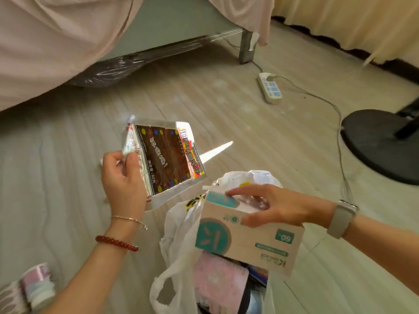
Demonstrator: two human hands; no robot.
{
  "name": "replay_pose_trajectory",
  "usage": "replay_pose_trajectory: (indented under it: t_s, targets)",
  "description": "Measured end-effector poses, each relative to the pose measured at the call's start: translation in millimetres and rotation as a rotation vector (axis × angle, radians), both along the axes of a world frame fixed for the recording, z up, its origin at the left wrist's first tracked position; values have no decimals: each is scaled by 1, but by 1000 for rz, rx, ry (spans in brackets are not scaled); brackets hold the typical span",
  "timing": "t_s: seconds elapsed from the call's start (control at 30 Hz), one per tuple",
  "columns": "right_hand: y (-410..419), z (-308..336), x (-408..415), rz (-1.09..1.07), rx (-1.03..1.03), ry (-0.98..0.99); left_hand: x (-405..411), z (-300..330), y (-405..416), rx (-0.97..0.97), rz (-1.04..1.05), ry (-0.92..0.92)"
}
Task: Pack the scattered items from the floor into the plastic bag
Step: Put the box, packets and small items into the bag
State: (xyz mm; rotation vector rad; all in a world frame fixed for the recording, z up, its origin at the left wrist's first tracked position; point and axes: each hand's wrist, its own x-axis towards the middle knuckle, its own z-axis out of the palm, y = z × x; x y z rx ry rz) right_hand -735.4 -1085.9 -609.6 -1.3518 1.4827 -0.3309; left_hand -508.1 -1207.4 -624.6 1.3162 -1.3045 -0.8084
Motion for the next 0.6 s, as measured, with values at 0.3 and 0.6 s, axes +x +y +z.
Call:
replay_pose_trajectory:
  t_s: [0.3, 0.6]
  targets:
    - [6, -7, 3, 364, 7, 448, 4, -16, 3, -37, 30, -33]
    - [-3, 8, -10, 345, 327, 421, 18, -38, -1, -59, 30, -36]
